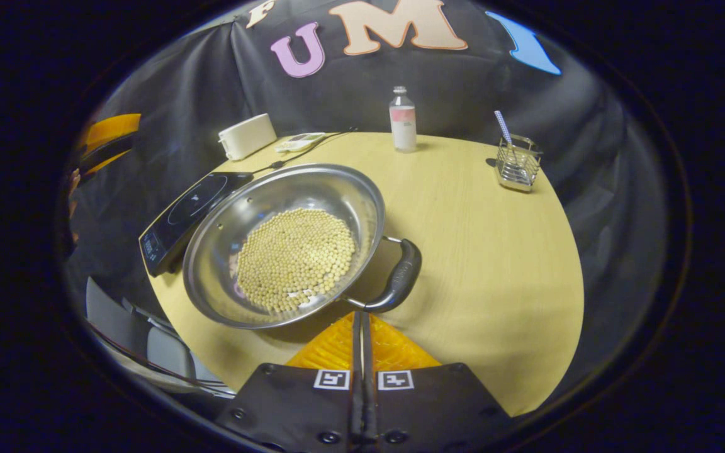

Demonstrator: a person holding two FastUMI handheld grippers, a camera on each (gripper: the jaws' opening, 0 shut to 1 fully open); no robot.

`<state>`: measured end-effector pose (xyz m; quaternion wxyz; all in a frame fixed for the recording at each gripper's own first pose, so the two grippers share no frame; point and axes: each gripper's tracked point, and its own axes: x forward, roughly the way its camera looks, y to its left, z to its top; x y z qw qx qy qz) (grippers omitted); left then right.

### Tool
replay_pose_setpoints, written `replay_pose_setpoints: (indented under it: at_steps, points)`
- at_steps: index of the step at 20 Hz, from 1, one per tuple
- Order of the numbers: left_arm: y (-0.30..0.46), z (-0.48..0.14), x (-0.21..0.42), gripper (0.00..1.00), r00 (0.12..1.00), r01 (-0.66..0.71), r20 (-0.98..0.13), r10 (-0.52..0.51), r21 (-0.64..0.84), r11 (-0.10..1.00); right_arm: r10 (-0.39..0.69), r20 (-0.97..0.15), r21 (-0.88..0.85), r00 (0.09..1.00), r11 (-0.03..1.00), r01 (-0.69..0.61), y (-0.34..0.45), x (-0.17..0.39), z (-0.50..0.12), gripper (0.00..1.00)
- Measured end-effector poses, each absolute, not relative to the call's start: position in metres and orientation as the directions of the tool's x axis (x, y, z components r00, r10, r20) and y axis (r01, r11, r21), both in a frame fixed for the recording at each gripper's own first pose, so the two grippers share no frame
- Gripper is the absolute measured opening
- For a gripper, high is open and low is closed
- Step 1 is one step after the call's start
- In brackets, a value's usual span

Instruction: First push the handle of the pot to place it horizontally, then grasp the pot with both hands and set it on the induction cooktop.

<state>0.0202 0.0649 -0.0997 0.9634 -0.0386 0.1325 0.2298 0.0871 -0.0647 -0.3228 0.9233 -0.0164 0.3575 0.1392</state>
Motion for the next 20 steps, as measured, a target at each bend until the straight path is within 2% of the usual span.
replay_pose_setpoints:
  at_steps: [7, 13, 14, 15, 17, 18, 20]
  points:
    - [0.068, -0.102, 0.017, 0.97, 0.849, -0.47, -0.281, 0.448, -0.013, 0.882, 0.275, -0.662, 0.076, 0.698, 0.95, -0.302, -0.053, 0.083, -0.319, 0.02]
    - [0.063, -0.108, 0.023, 0.97, 0.867, -0.432, -0.28, 0.413, -0.008, 0.902, 0.246, -0.622, 0.081, 0.743, 0.965, -0.251, -0.065, 0.083, -0.29, 0.01]
    - [0.062, -0.11, 0.028, 0.97, 0.875, -0.415, -0.282, 0.394, -0.016, 0.91, 0.234, -0.614, 0.081, 0.753, 0.968, -0.236, -0.067, 0.086, -0.285, 0.0]
    - [0.063, -0.112, 0.032, 0.98, 0.882, -0.395, -0.288, 0.372, -0.023, 0.918, 0.217, -0.604, 0.075, 0.767, 0.974, -0.216, -0.068, 0.089, -0.278, 0.05]
    - [0.066, -0.119, 0.041, 0.97, 0.896, -0.351, -0.301, 0.328, -0.026, 0.936, 0.164, -0.587, 0.065, 0.793, 0.986, -0.155, -0.071, 0.099, -0.267, 0.03]
    - [0.069, -0.122, 0.046, 0.97, 0.901, -0.328, -0.31, 0.304, -0.027, 0.944, 0.127, -0.581, 0.061, 0.804, 0.992, -0.113, -0.076, 0.103, -0.264, 0.1]
    - [0.076, -0.132, 0.055, 0.97, 0.909, -0.285, -0.326, 0.26, -0.03, 0.958, 0.065, -0.574, 0.063, 0.816, 0.997, -0.035, -0.08, 0.111, -0.258, 0.0]
